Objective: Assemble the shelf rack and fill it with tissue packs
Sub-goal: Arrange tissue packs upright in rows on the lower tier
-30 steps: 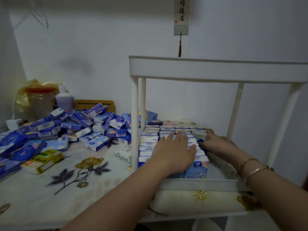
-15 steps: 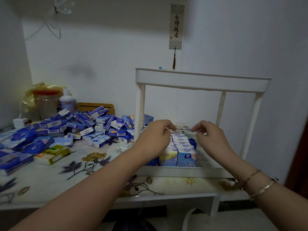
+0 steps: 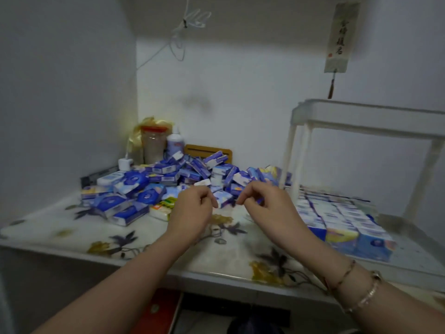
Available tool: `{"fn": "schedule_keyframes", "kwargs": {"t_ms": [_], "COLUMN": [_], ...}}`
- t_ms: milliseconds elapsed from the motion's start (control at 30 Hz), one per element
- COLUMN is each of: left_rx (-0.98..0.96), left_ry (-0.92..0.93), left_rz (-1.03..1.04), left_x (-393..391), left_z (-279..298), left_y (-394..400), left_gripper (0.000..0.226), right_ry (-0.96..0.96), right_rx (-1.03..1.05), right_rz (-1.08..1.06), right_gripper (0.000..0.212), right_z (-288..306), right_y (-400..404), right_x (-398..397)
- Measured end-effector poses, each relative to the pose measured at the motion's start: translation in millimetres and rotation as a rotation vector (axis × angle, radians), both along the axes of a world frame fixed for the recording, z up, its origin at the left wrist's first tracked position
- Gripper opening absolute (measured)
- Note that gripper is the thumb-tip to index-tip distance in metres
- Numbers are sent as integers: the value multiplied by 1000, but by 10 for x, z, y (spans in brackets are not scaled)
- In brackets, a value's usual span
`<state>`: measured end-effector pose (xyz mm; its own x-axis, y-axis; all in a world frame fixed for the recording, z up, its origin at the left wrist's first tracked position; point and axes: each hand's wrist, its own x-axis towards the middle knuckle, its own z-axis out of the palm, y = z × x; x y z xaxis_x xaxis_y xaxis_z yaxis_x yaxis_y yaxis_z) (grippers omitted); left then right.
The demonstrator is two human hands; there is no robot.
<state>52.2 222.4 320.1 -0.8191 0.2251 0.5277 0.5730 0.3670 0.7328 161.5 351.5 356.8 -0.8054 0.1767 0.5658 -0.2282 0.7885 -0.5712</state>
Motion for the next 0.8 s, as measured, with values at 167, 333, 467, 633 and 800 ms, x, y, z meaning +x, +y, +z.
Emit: {"fn": "schedule_keyframes", "kwargs": {"t_ms": [167, 333, 467, 633, 800], "left_rx": [-227, -292, -413, -450, -377], "left_ry": [100, 189, 157, -36, 122], "left_rz": [232, 414, 476, 488, 536], "left_x": [-406, -815, -1157, -1585, -1735], "left_z": [-267, -312, -168, -4, -194], "left_y": [-267, -353, -333, -311, -327], "left_gripper": [20, 43, 68, 81, 57], "right_ry": [-82, -140, -114, -64, -283], "right_rx": [-75, -69, 118, 310, 237], "right_rz": [38, -41, -170, -294, -337], "right_gripper": [14, 11, 23, 38, 61], "right_z": [-271, -502, -570, -589, -653], "right_y": [-245, -316, -334, -234, 23], "right_x": [-760, -1463, -1796, -1976, -1922]}}
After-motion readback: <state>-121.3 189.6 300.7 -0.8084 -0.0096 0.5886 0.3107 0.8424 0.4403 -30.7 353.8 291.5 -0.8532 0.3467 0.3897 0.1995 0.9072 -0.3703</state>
